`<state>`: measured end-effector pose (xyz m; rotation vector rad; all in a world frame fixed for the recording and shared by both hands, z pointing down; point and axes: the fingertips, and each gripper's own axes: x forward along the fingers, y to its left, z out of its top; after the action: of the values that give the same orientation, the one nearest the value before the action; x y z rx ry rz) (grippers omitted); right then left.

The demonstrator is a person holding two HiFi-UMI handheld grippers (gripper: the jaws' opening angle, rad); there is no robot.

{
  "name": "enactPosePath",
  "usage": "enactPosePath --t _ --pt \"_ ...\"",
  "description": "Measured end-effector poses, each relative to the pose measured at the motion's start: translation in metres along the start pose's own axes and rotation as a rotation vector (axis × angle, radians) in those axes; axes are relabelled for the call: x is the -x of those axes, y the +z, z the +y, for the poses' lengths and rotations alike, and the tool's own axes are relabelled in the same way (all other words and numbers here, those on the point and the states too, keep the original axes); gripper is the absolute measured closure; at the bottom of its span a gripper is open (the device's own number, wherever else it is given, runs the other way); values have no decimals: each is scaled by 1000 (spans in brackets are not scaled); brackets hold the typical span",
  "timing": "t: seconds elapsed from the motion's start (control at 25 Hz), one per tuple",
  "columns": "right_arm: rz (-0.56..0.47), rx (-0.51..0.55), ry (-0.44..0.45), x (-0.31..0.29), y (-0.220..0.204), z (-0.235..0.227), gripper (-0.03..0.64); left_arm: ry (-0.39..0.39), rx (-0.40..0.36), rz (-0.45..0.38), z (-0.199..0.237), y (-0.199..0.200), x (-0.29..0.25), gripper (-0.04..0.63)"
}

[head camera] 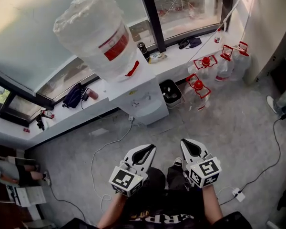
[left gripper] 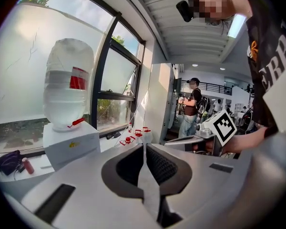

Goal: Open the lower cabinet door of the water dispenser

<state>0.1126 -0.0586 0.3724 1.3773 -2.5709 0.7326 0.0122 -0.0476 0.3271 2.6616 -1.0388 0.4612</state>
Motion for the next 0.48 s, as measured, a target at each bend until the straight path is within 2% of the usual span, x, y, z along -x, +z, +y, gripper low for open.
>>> enactPosePath --t 0.28,0.48 --pt "53 28 -19 -37 -30 -42 606 -59 -53 7 25 -4 -50 568" --pt "53 51 -9 -80 -49 -69 606 -65 -60 35 58 -35 -83 568"
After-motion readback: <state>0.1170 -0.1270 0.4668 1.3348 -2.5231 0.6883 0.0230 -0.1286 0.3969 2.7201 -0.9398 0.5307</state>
